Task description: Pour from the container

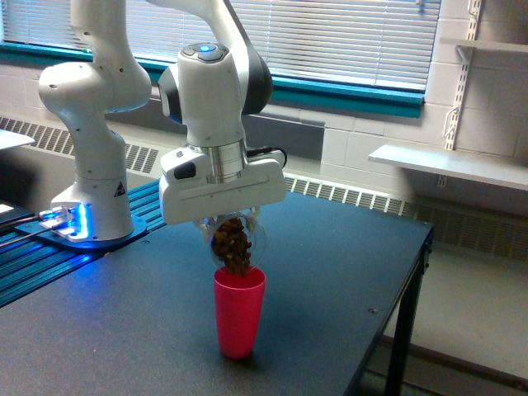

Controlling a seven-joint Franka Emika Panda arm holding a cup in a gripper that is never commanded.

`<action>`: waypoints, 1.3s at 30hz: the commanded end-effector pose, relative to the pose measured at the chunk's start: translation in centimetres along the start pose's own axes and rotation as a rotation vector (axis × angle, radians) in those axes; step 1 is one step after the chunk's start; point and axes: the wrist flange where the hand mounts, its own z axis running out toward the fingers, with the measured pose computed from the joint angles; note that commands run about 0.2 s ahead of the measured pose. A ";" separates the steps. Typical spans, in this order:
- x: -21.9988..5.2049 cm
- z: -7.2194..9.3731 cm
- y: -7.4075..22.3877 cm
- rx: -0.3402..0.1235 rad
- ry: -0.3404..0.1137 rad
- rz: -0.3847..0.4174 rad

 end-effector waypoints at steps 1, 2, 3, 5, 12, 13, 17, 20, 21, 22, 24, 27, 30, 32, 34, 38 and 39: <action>0.0 -0.2 -0.3 0.003 -0.006 -0.008; 0.0 -0.3 -0.3 0.005 -0.006 -0.008; 0.0 -0.3 -0.3 0.006 -0.006 -0.007; 0.1 -0.4 -0.3 0.005 -0.003 -0.008; -0.1 -0.7 -0.6 -0.008 -0.002 -0.020; -0.1 -0.7 -0.7 -0.008 -0.002 -0.022; -0.3 -0.8 -1.0 -0.018 -0.004 -0.036; -0.3 -0.9 -1.1 -0.023 -0.004 -0.040; -0.3 -0.9 -1.2 -0.025 -0.004 -0.040; -0.3 -0.9 -1.2 -0.027 -0.004 -0.041; -0.3 -0.8 -1.3 -0.033 -0.007 -0.044; -0.4 -0.7 -1.4 -0.040 -0.008 -0.049; -0.4 -0.5 -1.4 -0.049 -0.009 -0.052; -0.4 -0.4 -1.5 -0.051 -0.011 -0.055; -0.4 -0.3 -1.4 -0.058 -0.009 -0.055; -0.4 -0.1 -1.4 -0.065 -0.013 -0.057; -0.4 -0.1 -1.4 -0.064 -0.014 -0.056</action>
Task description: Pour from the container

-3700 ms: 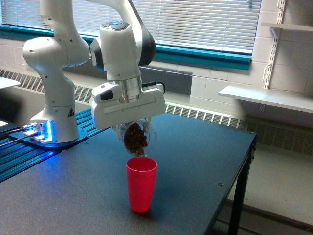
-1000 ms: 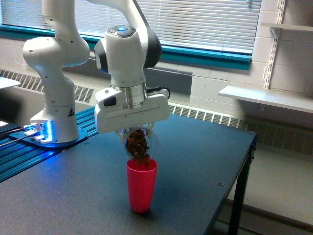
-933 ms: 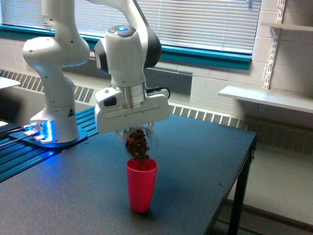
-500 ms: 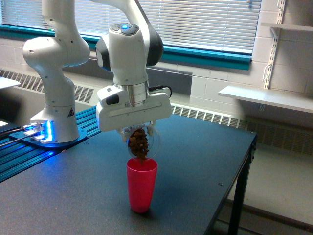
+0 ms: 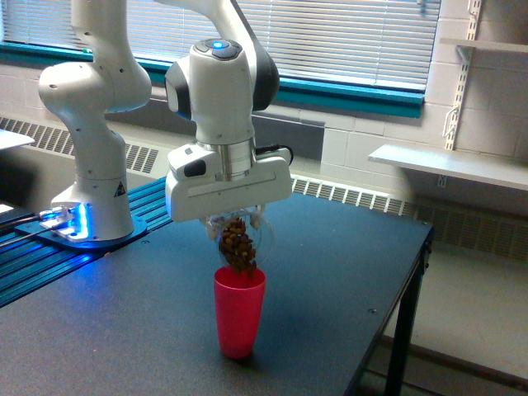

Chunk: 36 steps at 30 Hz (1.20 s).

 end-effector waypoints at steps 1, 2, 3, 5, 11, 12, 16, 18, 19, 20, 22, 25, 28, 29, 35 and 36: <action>0.0 0.2 -0.1 -0.013 -0.004 -0.001; 0.0 0.2 -0.1 -0.017 -0.004 0.000; 0.0 0.3 -0.1 -0.019 -0.005 -0.001; 0.0 0.4 0.0 -0.023 -0.007 -0.003; -0.2 0.7 -0.1 -0.044 -0.011 -0.015; -0.3 0.7 -0.2 -0.046 -0.011 -0.017; -0.5 0.9 -0.4 -0.067 -0.014 -0.032; -0.6 1.1 -0.5 -0.083 -0.012 -0.038; -0.6 1.1 -0.6 -0.087 -0.012 -0.042; -0.6 1.2 -0.7 -0.090 -0.013 -0.044; -0.6 1.1 -0.9 -0.091 -0.012 -0.047; -0.4 1.2 -1.0 -0.091 -0.010 -0.044; -0.2 1.2 -1.0 -0.087 -0.009 -0.040; -0.2 1.1 -1.0 -0.084 -0.010 -0.041; 0.2 0.9 -0.9 -0.073 -0.005 -0.030; 0.2 0.8 -0.9 -0.072 -0.004 -0.029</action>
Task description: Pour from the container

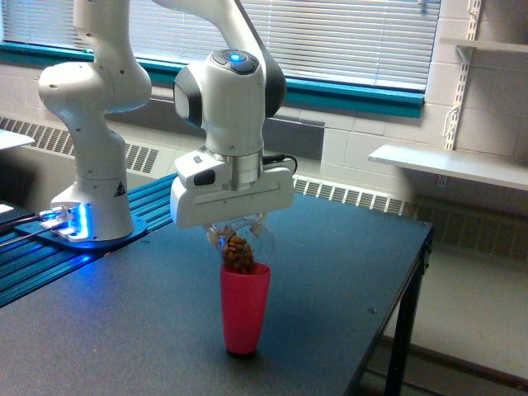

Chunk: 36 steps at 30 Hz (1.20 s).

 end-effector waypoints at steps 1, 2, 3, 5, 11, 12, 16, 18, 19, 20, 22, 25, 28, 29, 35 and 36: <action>0.5 -0.4 0.1 0.010 0.005 0.019; 0.5 -0.5 0.1 0.012 0.004 0.019; 0.6 -0.5 0.2 0.013 0.004 0.019; 0.7 -0.6 0.3 0.013 0.005 0.024; 0.9 -0.8 0.8 0.011 0.004 0.033; 0.9 -0.8 0.8 0.012 0.002 0.033; 1.0 -0.9 1.0 0.013 0.002 0.036; 1.1 -1.0 1.0 0.016 0.003 0.038; 1.1 -1.1 1.0 0.017 0.003 0.037; 1.1 -1.1 1.1 0.016 0.004 0.037; 1.0 -1.2 1.0 0.016 0.005 0.037; 1.0 -1.2 1.0 0.016 0.003 0.034; 1.0 -1.3 1.0 0.017 0.001 0.033; 1.0 -1.3 1.0 0.016 0.000 0.032; 1.2 -1.5 1.0 0.022 -0.010 0.034; 1.2 -1.5 1.0 0.023 -0.011 0.034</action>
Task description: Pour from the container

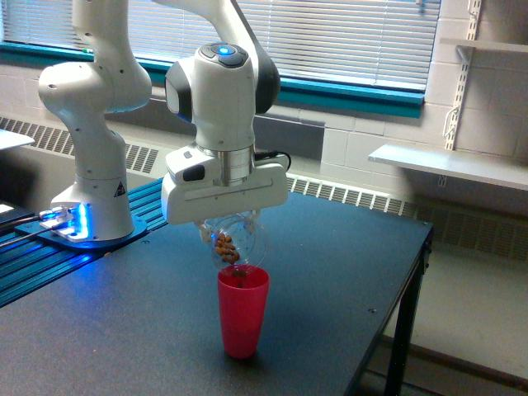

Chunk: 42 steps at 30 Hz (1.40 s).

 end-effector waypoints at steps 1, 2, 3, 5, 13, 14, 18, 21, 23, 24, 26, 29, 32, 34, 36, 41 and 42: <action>0.3 -0.6 0.0 0.009 -0.009 0.004; 0.3 -0.7 0.0 0.010 -0.009 0.005; 0.4 -0.7 0.0 0.011 -0.011 0.006; 0.5 -0.8 0.0 0.013 -0.012 0.006; 0.7 -0.9 0.1 0.013 -0.022 0.005; 0.7 -1.0 0.1 0.012 -0.026 0.004; 0.9 -1.1 0.2 0.010 -0.033 0.003; 1.1 -1.2 0.2 0.010 -0.033 0.006; 1.2 -1.3 0.2 0.009 -0.035 0.007; 1.3 -1.4 0.2 0.008 -0.034 0.008; 1.5 -1.5 0.2 0.006 -0.031 0.011; 1.6 -1.6 0.1 0.005 -0.031 0.011; 1.8 -1.8 0.0 0.007 -0.031 0.010; 1.8 -1.8 -0.1 0.002 -0.030 0.011; 1.9 -1.8 -0.2 0.001 -0.032 0.011; 1.8 -1.7 -0.6 -0.005 -0.035 0.007; 1.8 -1.6 -0.7 -0.006 -0.038 0.005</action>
